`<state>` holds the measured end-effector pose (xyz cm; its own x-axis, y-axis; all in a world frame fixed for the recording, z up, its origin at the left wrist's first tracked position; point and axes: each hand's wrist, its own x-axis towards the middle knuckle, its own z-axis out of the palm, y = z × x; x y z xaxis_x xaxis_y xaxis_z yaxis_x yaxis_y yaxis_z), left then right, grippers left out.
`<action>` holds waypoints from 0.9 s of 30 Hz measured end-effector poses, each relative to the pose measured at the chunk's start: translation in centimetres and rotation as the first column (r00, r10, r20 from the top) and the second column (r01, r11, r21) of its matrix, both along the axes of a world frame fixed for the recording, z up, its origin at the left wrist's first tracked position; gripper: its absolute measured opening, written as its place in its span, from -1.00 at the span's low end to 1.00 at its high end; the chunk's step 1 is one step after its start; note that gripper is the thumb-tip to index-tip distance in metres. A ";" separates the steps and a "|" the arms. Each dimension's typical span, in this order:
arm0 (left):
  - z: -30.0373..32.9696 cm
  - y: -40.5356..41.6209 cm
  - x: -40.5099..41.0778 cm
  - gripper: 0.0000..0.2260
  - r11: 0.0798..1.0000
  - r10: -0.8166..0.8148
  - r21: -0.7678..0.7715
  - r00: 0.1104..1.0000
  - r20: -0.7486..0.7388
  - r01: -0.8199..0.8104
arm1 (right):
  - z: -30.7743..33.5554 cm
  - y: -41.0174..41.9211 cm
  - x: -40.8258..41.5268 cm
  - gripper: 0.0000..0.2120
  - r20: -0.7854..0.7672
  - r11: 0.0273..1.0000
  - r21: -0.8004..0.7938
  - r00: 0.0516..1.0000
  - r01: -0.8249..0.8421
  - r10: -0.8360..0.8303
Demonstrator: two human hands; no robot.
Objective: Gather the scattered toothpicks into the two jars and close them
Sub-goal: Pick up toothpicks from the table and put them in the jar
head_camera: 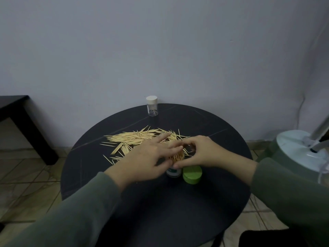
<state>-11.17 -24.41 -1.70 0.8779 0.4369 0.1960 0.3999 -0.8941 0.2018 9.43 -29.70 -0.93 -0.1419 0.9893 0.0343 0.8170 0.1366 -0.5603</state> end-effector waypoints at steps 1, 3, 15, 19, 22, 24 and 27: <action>0.1 0.1 0.0 -0.51 0.999 0.012 -0.032 1.000 0.026 -0.011 | 0.0 0.0 0.0 -0.48 0.001 1.000 -0.005 1.000 0.003 -0.003; 0.3 0.6 -0.3 -0.51 0.997 0.052 -0.062 0.994 0.094 -0.046 | 0.2 -0.1 0.1 -0.43 0.027 1.000 -0.021 1.000 0.013 -0.013; 1.4 0.2 -0.3 -0.55 0.979 0.098 0.177 0.995 0.023 -0.100 | 0.9 -0.3 -0.5 -0.47 0.105 0.999 -0.037 0.994 0.012 -0.008; 1.0 0.4 -0.4 -0.55 0.979 0.058 0.190 0.996 0.074 -0.071 | 0.9 -0.3 -0.5 -0.45 0.114 0.999 -0.045 0.993 0.012 -0.007; 0.5 0.4 -0.2 -0.57 0.982 -0.031 0.186 0.999 0.039 0.023 | 0.7 -0.1 -0.3 -0.53 0.109 1.000 -0.028 0.994 0.006 -0.003; 0.2 0.5 0.0 -0.58 0.984 -0.047 0.172 0.999 0.024 0.042 | 0.6 -0.1 -0.2 -0.56 0.110 1.000 -0.023 0.994 0.000 0.003; 0.2 0.5 0.3 -0.53 0.992 -0.001 0.126 0.999 0.038 -0.004 | 0.6 0.2 0.0 -0.52 0.147 0.999 -0.039 0.989 -0.025 0.030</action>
<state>-10.92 -23.89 -1.54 0.8683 0.4077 0.2825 0.3951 -0.9128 0.1030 9.40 -29.48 -0.29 -0.1698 0.9851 -0.0255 0.8873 0.1416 -0.4389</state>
